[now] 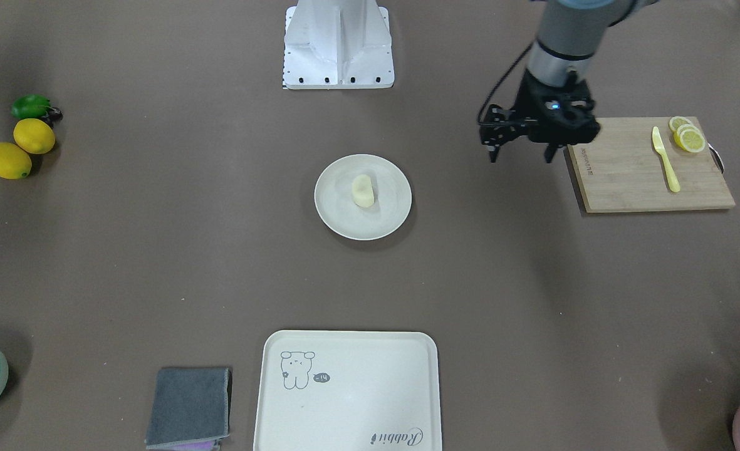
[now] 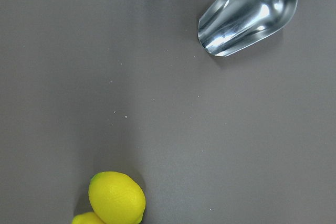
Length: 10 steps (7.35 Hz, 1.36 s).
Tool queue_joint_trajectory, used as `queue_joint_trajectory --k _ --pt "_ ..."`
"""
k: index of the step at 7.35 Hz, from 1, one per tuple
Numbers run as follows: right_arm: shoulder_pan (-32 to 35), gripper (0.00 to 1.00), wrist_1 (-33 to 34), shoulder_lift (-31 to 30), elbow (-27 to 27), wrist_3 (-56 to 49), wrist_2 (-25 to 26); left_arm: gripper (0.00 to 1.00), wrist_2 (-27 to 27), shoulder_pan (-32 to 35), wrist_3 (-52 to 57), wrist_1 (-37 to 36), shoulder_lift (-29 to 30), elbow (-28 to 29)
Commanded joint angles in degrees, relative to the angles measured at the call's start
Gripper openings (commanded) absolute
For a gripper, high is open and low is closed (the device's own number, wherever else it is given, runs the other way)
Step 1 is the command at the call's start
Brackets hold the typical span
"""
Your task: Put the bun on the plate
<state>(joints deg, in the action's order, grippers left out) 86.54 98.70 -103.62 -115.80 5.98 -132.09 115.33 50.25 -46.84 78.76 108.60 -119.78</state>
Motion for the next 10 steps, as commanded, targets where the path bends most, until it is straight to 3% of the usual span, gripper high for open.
queue_joint_trajectory --k 1,3,5,7,8,10 --pt "0.65 1.00 0.00 -0.61 0.75 0.00 0.16 0.97 10.22 17.95 25.70 -0.63 -8.64 2.51" --pt "0.82 1.00 -0.09 -0.44 1.72 0.00 0.25 0.97 11.67 30.55 47.37 -0.72 -11.48 10.67" --pt "0.91 1.00 0.00 -0.44 1.89 0.00 0.25 0.97 11.67 37.87 57.17 -0.54 -14.54 14.47" --pt "0.91 1.00 -0.09 -0.18 2.42 0.00 0.25 0.97 13.67 44.54 74.36 -0.45 -16.83 20.43" --pt "0.91 1.00 -0.09 -0.26 2.33 0.00 0.16 0.97 19.34 45.62 71.65 0.07 -18.85 21.68" --pt "1.17 1.00 -0.09 -0.26 2.16 0.00 0.08 0.97 19.84 45.90 70.22 0.86 -21.05 20.22"
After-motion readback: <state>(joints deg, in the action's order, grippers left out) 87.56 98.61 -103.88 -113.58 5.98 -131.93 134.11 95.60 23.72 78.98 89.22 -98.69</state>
